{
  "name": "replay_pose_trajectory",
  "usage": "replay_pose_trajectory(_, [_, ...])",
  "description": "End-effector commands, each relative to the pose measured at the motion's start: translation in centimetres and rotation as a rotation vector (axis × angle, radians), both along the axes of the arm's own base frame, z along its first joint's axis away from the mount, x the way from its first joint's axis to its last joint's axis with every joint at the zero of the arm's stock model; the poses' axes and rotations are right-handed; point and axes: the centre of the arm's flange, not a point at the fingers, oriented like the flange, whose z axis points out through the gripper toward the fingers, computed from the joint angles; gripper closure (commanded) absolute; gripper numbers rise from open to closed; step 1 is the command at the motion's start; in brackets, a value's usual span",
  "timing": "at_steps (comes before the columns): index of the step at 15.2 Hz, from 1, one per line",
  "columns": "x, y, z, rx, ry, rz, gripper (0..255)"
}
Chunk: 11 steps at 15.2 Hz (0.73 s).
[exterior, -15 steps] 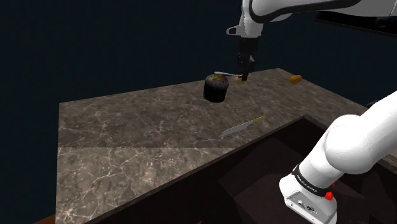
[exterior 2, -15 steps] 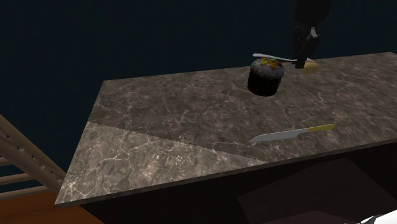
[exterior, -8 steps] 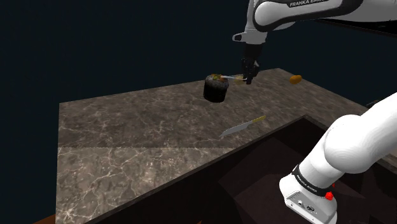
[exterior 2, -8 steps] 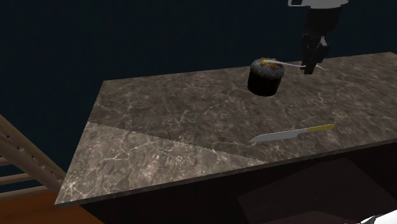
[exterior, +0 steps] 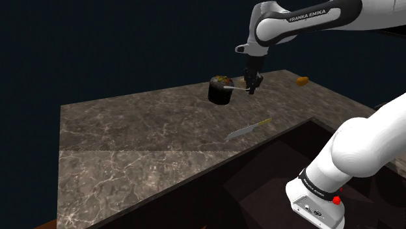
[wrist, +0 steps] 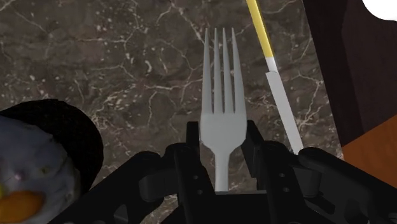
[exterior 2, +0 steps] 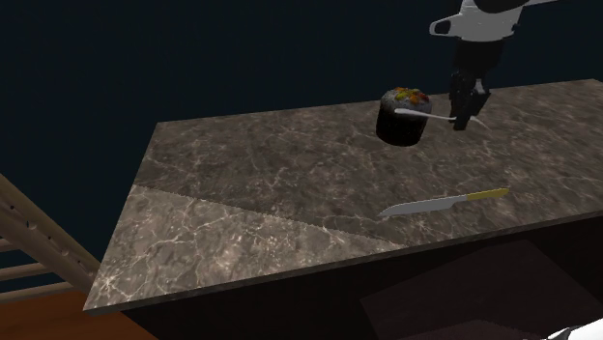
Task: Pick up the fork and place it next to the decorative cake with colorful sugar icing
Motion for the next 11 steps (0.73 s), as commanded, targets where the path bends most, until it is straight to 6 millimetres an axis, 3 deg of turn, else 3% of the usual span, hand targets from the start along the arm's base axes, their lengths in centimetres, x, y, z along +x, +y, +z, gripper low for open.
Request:
replay_pose_trajectory(1, [0.1, 0.0, -1.0, 0.0, -0.001, 0.0, 255])
replay_pose_trajectory(11, [0.1, 0.0, -6.3, 0.0, -0.001, 0.0, 255])
